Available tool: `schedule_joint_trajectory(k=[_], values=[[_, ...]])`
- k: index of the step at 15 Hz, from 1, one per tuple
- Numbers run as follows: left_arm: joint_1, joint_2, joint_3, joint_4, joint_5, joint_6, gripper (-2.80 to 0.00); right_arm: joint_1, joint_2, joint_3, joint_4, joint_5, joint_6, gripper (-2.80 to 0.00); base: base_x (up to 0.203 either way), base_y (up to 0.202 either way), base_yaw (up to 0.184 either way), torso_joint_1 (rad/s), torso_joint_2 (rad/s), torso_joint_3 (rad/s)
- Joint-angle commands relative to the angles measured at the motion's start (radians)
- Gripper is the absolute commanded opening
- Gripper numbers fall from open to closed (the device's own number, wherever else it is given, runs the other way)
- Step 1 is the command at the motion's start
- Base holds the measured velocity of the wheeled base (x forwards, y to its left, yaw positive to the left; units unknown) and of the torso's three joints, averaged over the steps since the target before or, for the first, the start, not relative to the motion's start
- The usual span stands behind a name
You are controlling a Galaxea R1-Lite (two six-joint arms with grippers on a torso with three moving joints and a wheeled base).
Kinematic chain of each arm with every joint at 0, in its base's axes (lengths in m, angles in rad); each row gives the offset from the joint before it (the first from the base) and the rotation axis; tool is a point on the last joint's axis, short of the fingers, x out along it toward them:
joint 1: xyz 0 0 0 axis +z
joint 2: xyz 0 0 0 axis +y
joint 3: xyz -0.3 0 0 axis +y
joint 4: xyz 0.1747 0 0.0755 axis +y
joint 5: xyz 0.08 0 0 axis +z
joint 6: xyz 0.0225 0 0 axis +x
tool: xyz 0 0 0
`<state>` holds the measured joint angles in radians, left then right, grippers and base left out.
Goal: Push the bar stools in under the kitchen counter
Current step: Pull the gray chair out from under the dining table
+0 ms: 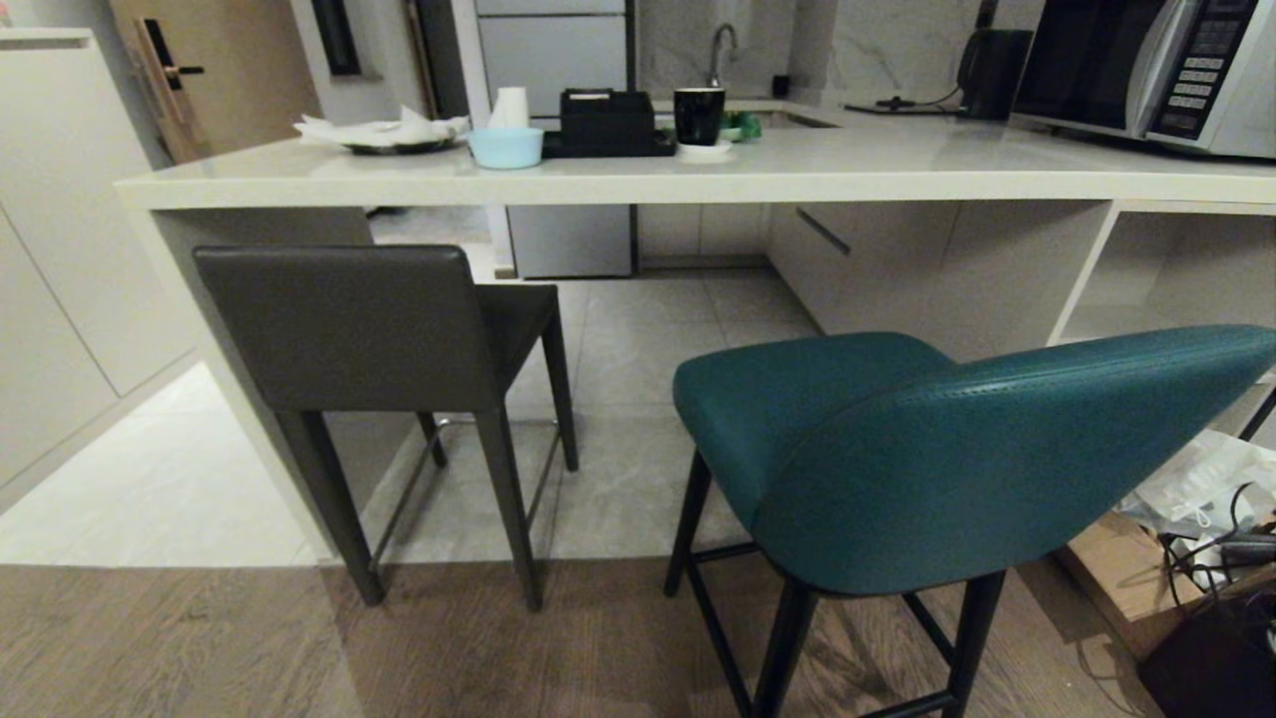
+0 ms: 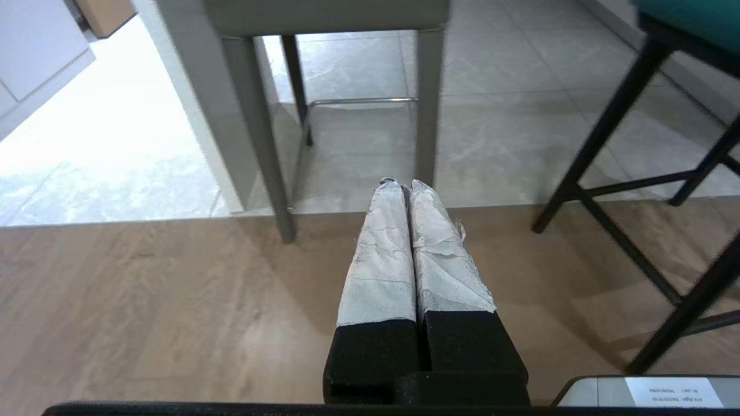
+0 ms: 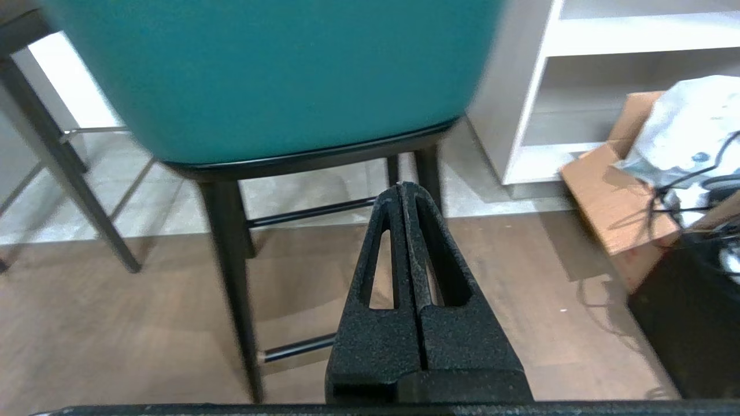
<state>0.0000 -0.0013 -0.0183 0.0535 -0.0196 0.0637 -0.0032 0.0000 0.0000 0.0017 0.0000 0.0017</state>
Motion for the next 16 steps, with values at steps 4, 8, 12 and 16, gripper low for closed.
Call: schedule_joint_trajectory(k=[4,8,12,16], values=[[0.000,0.000,0.000,0.000,0.000,0.001,-2.80,0.000,-0.001,0.000,0.000,0.000,0.000,-2.80,0.000,0.198,-0.002,0.001,0.00,0.003],[0.000,0.000,0.000,0.000,0.000,-0.007,-2.80,0.000,0.000,0.000,0.000,0.000,0.000,-2.80,0.000,0.198,0.000,0.001,0.00,-0.001],[0.000,0.000,0.000,0.001,0.000,-0.007,-2.80,0.000,-0.001,0.000,0.000,0.000,0.001,-2.80,0.000,0.199,-0.001,0.005,0.00,0.000],[0.000,0.000,0.000,0.000,0.000,-0.007,-2.80,0.000,0.000,0.000,0.000,0.000,0.001,-2.80,0.000,0.194,-0.005,0.004,0.00,0.003]])
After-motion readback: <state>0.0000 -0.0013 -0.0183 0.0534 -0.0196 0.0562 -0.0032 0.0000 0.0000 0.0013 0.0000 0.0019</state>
